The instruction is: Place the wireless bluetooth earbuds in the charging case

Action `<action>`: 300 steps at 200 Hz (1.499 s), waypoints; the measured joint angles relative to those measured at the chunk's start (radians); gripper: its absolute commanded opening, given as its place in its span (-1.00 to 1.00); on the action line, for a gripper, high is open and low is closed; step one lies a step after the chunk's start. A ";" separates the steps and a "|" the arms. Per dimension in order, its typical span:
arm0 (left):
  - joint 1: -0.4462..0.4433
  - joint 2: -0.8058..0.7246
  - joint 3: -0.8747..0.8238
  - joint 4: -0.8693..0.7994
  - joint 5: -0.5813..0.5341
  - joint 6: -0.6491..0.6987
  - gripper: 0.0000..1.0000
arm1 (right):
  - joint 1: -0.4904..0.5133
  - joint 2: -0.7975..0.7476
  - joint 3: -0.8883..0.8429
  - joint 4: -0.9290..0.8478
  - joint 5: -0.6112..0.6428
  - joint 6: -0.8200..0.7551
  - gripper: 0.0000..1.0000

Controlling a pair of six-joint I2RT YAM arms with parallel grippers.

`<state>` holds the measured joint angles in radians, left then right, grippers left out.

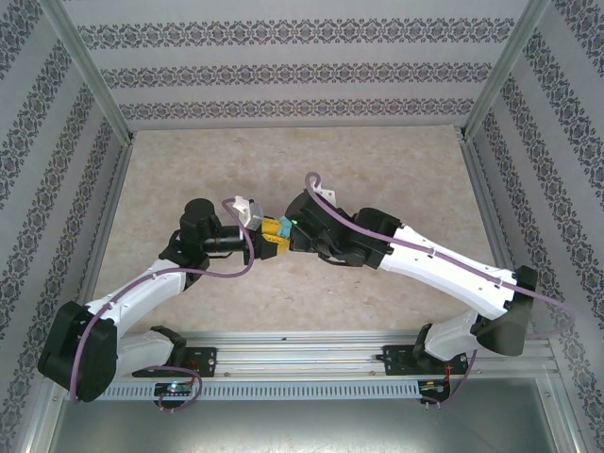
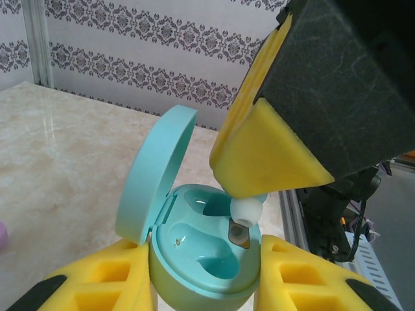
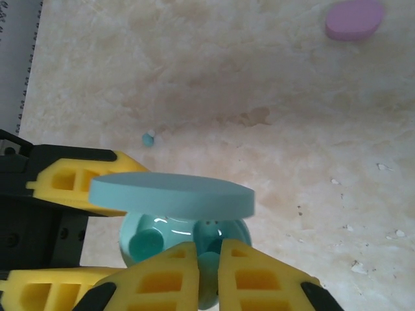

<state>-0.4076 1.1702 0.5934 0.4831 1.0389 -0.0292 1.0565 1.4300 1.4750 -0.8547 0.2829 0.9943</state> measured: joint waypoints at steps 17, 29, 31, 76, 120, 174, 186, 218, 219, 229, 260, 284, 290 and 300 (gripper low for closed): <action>-0.006 0.000 0.000 -0.001 0.000 0.000 -0.81 | 0.000 0.007 0.007 0.010 -0.008 -0.005 -0.79; -0.011 0.002 0.000 -0.001 0.000 0.000 -0.82 | 0.000 0.016 0.020 0.009 -0.013 -0.008 -0.79; -0.011 0.002 0.001 -0.001 0.000 0.000 -0.82 | 0.000 0.018 0.023 0.009 -0.015 -0.008 -0.79; -0.012 0.003 0.004 -0.003 0.000 0.000 -0.82 | 0.000 0.063 0.075 -0.003 -0.033 -0.026 -0.79; -0.012 0.004 0.005 -0.011 0.000 0.001 -0.82 | 0.000 0.077 0.081 -0.021 -0.045 -0.026 -0.79; -0.012 0.005 0.005 -0.019 0.000 0.001 -0.82 | 0.000 0.089 0.108 -0.071 -0.050 -0.025 -0.78; -0.012 0.005 0.005 -0.019 0.000 0.001 -0.81 | 0.000 0.093 0.118 -0.085 -0.048 -0.026 -0.78; -0.012 0.005 0.005 -0.019 0.000 0.003 -0.81 | 0.000 0.105 0.139 -0.115 -0.048 -0.026 -0.73; -0.012 0.005 0.005 -0.019 0.000 0.003 -0.81 | 0.000 0.106 0.140 -0.115 -0.048 -0.026 -0.73; -0.012 0.005 0.005 -0.020 0.000 0.004 -0.81 | 0.000 0.117 0.151 -0.123 -0.048 -0.026 -0.71; -0.012 0.006 0.005 -0.043 -0.005 0.004 -0.81 | 0.000 0.143 0.162 -0.119 -0.050 -0.026 -0.68; -0.012 0.006 0.005 -0.061 -0.004 0.006 -0.81 | 0.000 0.151 0.162 -0.118 -0.056 -0.029 -0.55; -0.012 0.006 0.005 -0.063 -0.004 0.008 -0.81 | 0.000 0.151 0.162 -0.118 -0.056 -0.030 -0.53; -0.012 0.006 0.005 -0.064 -0.004 0.012 -0.81 | 0.000 0.152 0.162 -0.119 -0.057 -0.029 -0.48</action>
<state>-0.4198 1.1763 0.5987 0.4187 1.0351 -0.0170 1.0565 1.5822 1.6367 -0.9737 0.2256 0.9653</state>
